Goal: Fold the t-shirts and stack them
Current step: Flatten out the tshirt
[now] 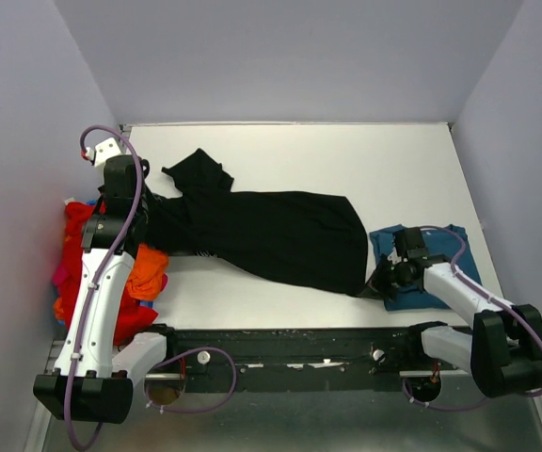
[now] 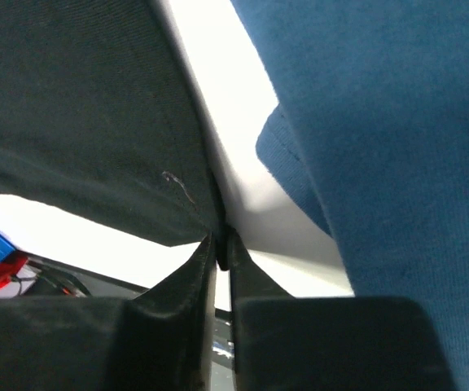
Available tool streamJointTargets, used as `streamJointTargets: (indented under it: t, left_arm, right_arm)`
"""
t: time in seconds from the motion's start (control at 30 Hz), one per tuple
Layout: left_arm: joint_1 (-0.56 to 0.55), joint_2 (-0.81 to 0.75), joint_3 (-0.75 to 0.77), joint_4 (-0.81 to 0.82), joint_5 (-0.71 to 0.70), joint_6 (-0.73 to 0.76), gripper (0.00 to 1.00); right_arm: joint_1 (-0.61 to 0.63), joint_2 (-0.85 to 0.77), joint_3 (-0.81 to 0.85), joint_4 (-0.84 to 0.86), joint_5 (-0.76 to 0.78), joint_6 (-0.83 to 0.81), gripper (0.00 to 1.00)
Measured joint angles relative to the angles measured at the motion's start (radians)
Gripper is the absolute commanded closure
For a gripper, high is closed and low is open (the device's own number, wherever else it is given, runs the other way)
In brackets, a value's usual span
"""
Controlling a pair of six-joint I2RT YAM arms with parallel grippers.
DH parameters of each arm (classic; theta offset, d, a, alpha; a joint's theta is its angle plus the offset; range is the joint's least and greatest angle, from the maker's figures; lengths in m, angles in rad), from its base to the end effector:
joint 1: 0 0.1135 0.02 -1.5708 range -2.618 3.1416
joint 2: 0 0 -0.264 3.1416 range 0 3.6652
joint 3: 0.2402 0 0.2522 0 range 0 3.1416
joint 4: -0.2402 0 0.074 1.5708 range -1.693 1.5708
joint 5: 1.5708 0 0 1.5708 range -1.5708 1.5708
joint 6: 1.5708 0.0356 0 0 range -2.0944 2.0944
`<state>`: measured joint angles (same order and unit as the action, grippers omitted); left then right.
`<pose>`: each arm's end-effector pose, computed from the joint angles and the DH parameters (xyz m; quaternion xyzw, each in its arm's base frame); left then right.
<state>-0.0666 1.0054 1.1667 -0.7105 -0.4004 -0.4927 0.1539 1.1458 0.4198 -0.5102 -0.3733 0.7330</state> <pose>0.2023 0.0004 0.3792 -0.2758 0.8150 0.0345 0.5084 0.1654 0.0388 0.1351 0.2470 0.9374 0.2355 0.0693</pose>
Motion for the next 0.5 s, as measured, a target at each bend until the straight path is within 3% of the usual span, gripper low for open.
streamJointTargets:
  t: [0.23, 0.5]
  left_arm:
    - [0.0, 0.004, -0.005, 0.009, 0.001, 0.001, 1.0]
    - [0.0, 0.144, 0.039, 0.011, 0.031, -0.088, 1.0]
  right_arm:
    - [0.008, 0.018, 0.085, -0.039, 0.038, -0.002, 0.99]
    - [0.009, 0.103, 0.465, -0.053, 0.043, 0.002, 0.99]
